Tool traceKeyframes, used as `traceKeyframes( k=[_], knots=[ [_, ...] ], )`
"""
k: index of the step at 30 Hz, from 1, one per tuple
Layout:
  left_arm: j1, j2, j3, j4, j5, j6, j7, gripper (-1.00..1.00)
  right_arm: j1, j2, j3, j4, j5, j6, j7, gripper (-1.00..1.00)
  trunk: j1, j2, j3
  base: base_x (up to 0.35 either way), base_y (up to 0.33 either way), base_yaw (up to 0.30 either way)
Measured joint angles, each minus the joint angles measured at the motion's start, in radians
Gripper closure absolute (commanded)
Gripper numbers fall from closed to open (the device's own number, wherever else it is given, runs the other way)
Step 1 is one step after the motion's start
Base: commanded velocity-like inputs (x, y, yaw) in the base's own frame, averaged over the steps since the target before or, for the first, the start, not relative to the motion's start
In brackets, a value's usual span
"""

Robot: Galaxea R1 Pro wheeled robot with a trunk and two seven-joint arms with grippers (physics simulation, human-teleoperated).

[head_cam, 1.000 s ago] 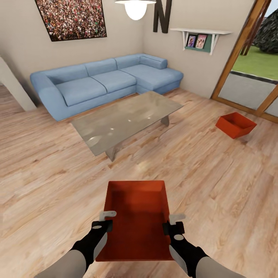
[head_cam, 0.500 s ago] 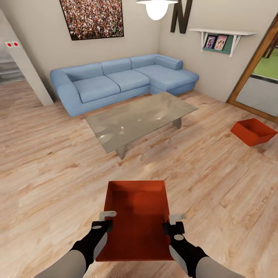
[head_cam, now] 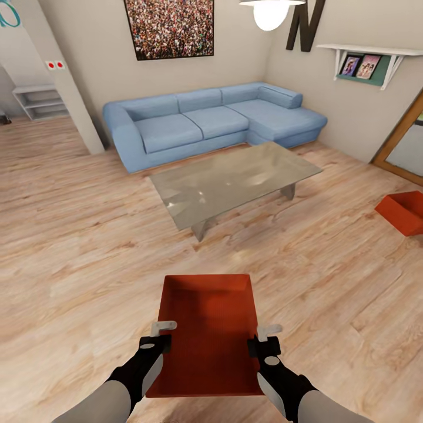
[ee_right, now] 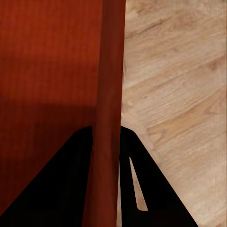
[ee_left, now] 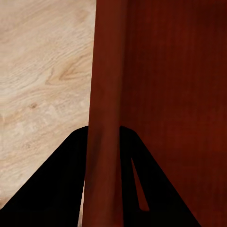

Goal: Move the two storage containers from the living room to the garage. In the garage, place one container on the floor and stack the other container on top of it (either order is fine).

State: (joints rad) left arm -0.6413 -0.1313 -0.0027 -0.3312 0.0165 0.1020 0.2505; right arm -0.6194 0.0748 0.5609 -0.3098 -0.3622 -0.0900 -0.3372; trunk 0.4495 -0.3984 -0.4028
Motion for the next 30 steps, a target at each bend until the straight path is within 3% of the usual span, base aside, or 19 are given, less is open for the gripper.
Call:
traceKeyframes(
  k=[21,30],
  knots=[
    [0.000,0.001,0.001,0.000,-0.001,-0.001,-0.003,1.00,0.000,0.002,0.001,0.000,-0.001,-0.001,-0.004,1.00,0.000,0.000,0.000,0.000,0.000,0.207],
    [0.000,0.002,0.000,0.005,0.006,-0.016,-0.004,1.00,0.000,0.000,-0.005,-0.006,0.018,0.000,-0.005,1.00,0.000,0.000,0.000,0.000,0.000,0.187]
  ],
)
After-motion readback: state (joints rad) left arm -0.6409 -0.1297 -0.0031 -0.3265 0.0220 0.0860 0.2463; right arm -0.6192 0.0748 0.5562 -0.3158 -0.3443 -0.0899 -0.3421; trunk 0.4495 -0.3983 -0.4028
